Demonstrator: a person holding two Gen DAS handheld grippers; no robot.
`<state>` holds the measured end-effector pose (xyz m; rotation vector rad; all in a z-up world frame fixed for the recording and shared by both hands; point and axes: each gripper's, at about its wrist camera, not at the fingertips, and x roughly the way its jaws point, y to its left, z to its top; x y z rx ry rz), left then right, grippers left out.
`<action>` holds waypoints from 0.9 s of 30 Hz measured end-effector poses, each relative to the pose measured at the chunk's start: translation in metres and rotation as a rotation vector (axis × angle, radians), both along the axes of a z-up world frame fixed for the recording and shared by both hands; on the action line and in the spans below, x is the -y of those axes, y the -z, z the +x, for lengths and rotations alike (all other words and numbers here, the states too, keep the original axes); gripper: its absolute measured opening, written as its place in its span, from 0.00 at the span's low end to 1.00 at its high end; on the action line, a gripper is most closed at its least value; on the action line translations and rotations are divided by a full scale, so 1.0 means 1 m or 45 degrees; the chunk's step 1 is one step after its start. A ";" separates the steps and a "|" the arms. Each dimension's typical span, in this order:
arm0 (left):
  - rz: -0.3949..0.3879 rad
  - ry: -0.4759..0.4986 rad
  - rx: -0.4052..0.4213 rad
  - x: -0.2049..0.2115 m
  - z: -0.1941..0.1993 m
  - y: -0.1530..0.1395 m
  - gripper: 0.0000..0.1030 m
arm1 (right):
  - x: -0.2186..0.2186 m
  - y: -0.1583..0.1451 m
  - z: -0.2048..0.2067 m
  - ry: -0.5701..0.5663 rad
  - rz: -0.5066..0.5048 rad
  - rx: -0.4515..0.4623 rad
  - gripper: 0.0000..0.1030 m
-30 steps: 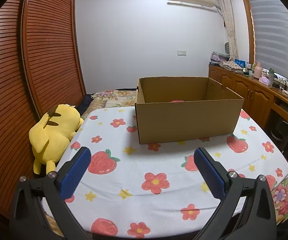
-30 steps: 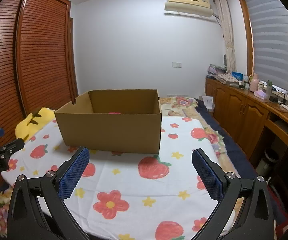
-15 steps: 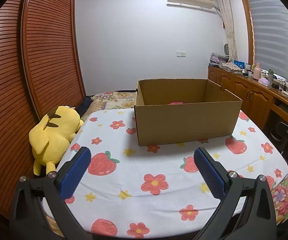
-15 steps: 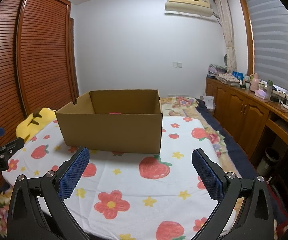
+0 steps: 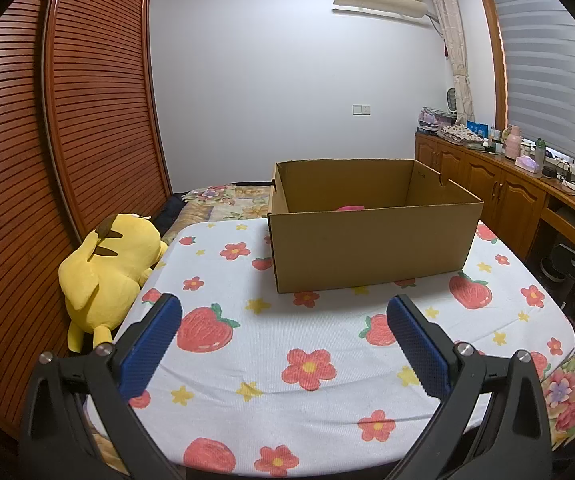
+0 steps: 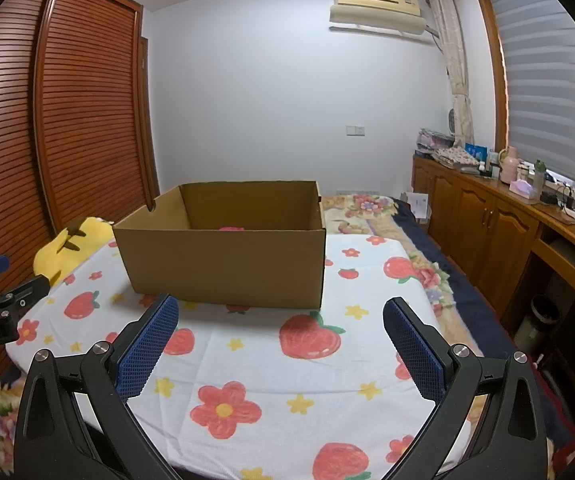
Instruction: Organize snacks
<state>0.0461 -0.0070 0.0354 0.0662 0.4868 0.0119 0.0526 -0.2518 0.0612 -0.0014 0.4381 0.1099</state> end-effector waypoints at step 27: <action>-0.005 0.004 -0.003 0.000 -0.002 -0.002 1.00 | -0.001 -0.001 0.001 -0.003 -0.001 -0.001 1.00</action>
